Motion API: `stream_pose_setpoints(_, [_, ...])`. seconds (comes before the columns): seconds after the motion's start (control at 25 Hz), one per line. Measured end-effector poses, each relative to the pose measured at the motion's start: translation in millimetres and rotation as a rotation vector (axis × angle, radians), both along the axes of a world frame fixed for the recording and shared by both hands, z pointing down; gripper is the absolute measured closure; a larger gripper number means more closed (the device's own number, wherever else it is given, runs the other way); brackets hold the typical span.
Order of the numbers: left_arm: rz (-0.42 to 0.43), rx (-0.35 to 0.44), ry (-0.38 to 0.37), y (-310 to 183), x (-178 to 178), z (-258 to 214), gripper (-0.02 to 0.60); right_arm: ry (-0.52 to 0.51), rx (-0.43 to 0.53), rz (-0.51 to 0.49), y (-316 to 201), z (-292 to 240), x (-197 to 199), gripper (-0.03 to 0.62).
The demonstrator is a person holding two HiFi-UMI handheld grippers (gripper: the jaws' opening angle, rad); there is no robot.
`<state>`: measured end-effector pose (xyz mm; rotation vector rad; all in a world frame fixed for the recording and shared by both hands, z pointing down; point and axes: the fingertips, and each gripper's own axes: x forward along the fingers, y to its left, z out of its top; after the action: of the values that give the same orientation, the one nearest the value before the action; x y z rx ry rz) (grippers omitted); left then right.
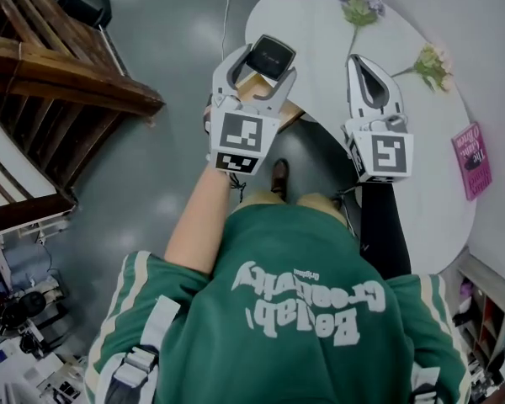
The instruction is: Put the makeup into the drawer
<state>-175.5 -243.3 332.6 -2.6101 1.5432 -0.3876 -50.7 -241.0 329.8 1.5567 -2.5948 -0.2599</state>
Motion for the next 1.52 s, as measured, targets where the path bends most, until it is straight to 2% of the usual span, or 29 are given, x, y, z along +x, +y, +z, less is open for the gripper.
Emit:
stream_pose_setpoints(0.24, [0.021, -0.016, -0.008, -16, -36, 11, 0.233, 0.003, -0.014, -0.001, -16, 8, -43, 0.585])
stream_pose_setpoints(0.36, [0.039, -0.065, -0.017, -24, -44, 37, 0.233, 0.010, -0.023, 0.014, -21, 11, -48, 0.585])
stream_pose_setpoints(0.76, [0.032, -0.447, -0.176, -38, -92, 234, 0.233, 0.065, -0.070, 0.071, -26, 25, -45, 0.585])
stream_pose_setpoints(0.96, [0.050, -0.616, -0.242, -30, -97, 309, 0.233, 0.069, -0.086, 0.085, -26, 30, -46, 0.585])
stream_pose_setpoints(1.12, [0.057, -0.745, -0.274, -21, -100, 359, 0.233, 0.119, -0.125, 0.081, -22, 43, -45, 0.585])
stream_pose_setpoints(1.28, [0.050, -0.829, -0.296, -16, -107, 390, 0.233, 0.134, -0.143, 0.089, -19, 50, -44, 0.585])
stream_pose_setpoints(1.44, [0.036, -0.865, -0.307, -16, -109, 407, 0.233, 0.143, -0.173, 0.095, -18, 60, -37, 0.585])
stream_pose_setpoints(1.52, [0.038, -0.884, -0.340, -12, -110, 415, 0.233, 0.132, -0.161, 0.095, -20, 58, -38, 0.585])
